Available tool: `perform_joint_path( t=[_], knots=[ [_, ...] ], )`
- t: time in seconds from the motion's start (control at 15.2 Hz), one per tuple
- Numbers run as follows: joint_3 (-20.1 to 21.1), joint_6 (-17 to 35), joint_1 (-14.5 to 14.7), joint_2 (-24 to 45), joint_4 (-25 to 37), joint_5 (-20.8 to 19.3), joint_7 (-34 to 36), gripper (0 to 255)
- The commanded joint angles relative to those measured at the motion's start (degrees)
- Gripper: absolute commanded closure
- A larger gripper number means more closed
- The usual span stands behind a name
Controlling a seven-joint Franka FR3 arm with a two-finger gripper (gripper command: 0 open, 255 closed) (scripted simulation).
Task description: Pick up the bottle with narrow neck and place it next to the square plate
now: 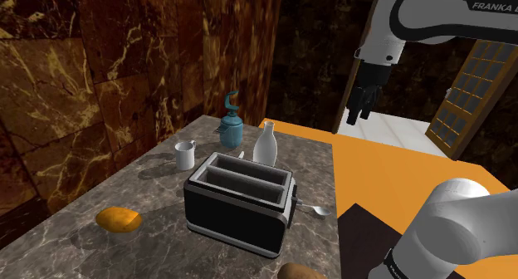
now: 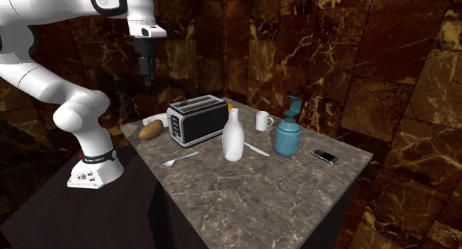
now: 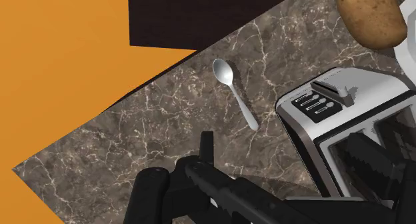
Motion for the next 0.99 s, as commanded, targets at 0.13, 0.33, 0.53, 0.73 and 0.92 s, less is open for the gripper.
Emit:
perform_joint_path(
  t=[0.13,0.33,0.53,0.73,0.92],
  knots=[
    [0.22,3.11,0.25,4.03,0.85,0.18,0.24,0],
    [0.52,7.39,0.59,10.3,2.73,0.41,0.57,0],
    [0.81,11.15,0.88,16.74,5.31,0.61,0.87,0],
    [1.06,14.34,1.15,23.31,8.57,0.76,1.15,0],
    [1.31,16.92,1.36,29.94,12.51,0.88,1.41,0]
  ],
)
